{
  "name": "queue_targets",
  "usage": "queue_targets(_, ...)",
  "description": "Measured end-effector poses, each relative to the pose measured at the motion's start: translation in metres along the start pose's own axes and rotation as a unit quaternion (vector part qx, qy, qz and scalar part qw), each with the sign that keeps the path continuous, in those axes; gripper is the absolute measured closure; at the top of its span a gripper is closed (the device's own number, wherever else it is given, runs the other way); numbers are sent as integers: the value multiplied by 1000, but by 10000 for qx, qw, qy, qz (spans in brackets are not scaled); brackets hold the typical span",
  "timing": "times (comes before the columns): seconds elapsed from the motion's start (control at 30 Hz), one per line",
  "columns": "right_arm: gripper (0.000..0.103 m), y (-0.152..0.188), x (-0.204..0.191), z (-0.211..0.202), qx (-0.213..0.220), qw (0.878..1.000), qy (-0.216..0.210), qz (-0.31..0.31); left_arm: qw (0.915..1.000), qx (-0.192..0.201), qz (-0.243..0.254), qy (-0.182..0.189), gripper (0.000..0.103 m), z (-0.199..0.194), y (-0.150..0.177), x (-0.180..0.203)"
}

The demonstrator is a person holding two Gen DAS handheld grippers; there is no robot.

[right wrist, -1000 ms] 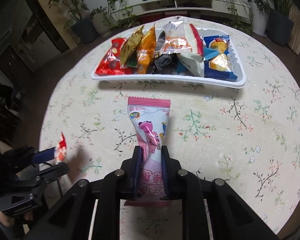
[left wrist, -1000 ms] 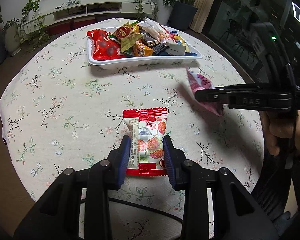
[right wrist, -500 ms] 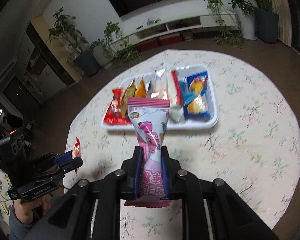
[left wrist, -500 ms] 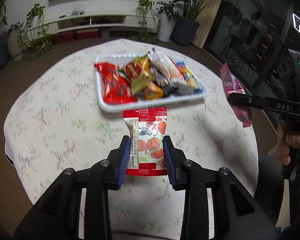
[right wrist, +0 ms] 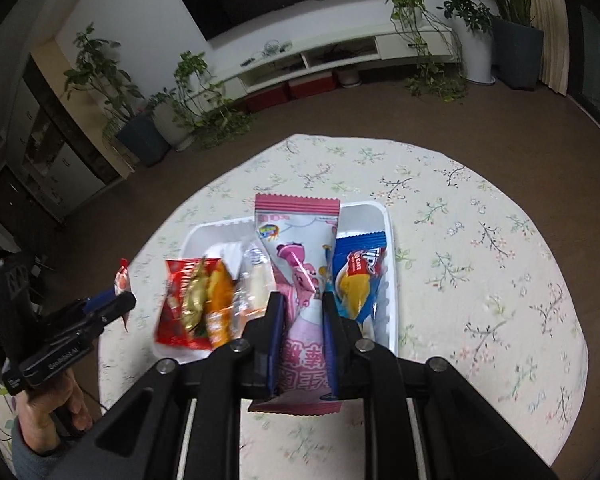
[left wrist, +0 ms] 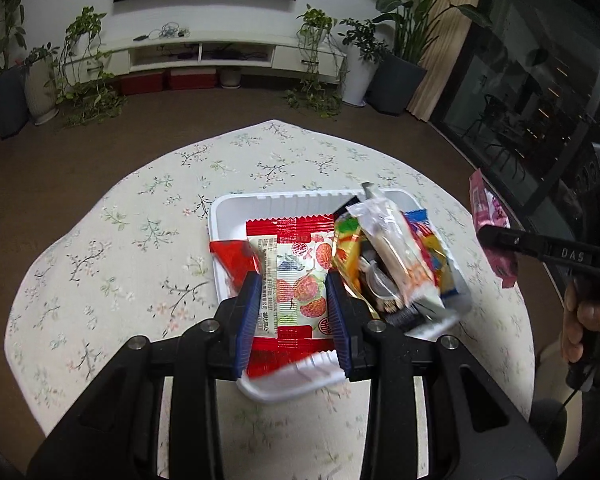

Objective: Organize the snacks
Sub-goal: 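Carry both packets over the white tray and open both grippers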

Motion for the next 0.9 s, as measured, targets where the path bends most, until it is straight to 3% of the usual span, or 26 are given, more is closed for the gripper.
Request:
queue_targets(0.3,83,-15,4,65,-401,9990,217,-17,9998,-177,-18,-96,72,59,-8,-8)
queue_targets(0.9,73,-9,1,93,-382,9984,354,-224,9997,-112,48,-188,71,96,-11,-11)
Point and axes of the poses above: each gripper's, at about its wrist camera, not at the fingertips, and z roughly the way its jaws point, x to its right, y to its underside, the point moved 1 cm from there along z, roughly the way its jaws point, and after that the axes turned 4 degrees about -x, right-handed, at the moved point
